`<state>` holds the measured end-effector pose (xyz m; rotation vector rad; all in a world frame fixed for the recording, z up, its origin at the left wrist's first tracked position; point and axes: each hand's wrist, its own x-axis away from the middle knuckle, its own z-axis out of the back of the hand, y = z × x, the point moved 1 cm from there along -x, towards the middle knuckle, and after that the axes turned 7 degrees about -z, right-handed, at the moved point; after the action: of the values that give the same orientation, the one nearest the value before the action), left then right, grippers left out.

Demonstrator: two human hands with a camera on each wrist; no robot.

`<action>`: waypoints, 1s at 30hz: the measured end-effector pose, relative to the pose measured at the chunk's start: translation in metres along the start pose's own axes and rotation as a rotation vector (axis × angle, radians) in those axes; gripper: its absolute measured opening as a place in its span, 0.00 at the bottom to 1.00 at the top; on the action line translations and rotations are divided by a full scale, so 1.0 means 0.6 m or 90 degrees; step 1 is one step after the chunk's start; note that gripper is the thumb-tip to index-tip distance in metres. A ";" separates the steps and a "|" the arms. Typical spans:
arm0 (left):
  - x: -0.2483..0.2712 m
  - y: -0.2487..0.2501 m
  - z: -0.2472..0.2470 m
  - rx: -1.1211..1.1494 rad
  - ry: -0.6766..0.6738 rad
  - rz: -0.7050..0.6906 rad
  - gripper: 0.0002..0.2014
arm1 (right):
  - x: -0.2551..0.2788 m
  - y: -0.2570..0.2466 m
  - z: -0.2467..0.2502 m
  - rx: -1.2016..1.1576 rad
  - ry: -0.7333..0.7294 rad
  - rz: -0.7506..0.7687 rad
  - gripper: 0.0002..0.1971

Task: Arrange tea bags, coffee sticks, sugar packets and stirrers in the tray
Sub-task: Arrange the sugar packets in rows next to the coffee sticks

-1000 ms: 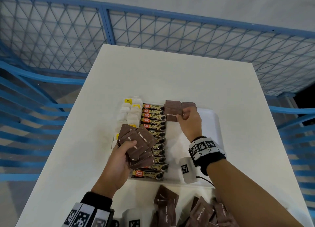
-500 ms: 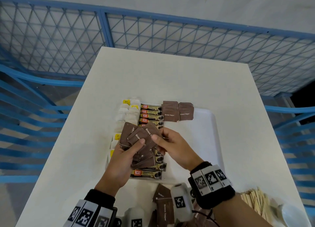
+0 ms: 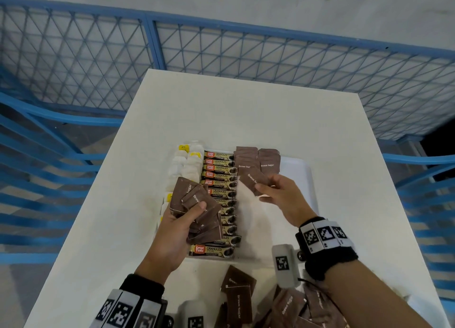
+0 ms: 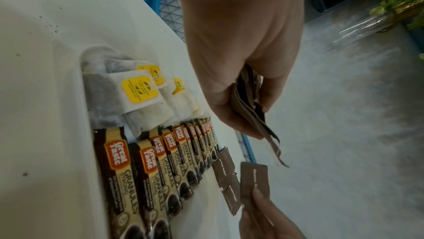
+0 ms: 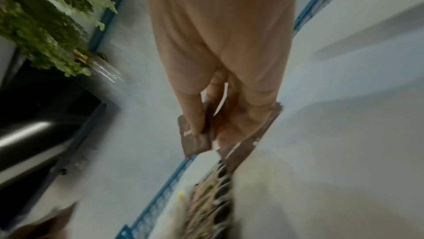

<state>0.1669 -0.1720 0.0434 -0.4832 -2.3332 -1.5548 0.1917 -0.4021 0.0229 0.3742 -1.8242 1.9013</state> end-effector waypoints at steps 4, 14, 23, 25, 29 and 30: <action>0.000 -0.002 -0.001 0.008 0.008 0.005 0.17 | -0.043 0.016 0.046 0.101 0.117 0.017 0.09; -0.003 -0.009 0.001 -0.010 0.027 0.017 0.19 | -0.113 0.020 0.082 0.192 0.181 0.014 0.11; -0.006 -0.008 0.001 -0.003 0.023 0.022 0.18 | -0.129 0.026 0.072 0.243 0.273 0.015 0.13; -0.008 -0.010 0.001 -0.006 0.029 0.024 0.19 | -0.130 0.027 0.072 0.251 0.277 0.014 0.14; -0.010 -0.011 -0.001 -0.015 0.025 0.023 0.18 | -0.129 0.028 0.069 0.246 0.286 0.012 0.10; -0.010 -0.011 -0.002 -0.017 0.023 0.022 0.18 | -0.128 0.028 0.068 0.240 0.289 0.017 0.12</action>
<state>0.1698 -0.1761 0.0359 -0.4952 -2.2679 -1.5686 0.2434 -0.4537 -0.0271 0.0286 -1.1874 2.1359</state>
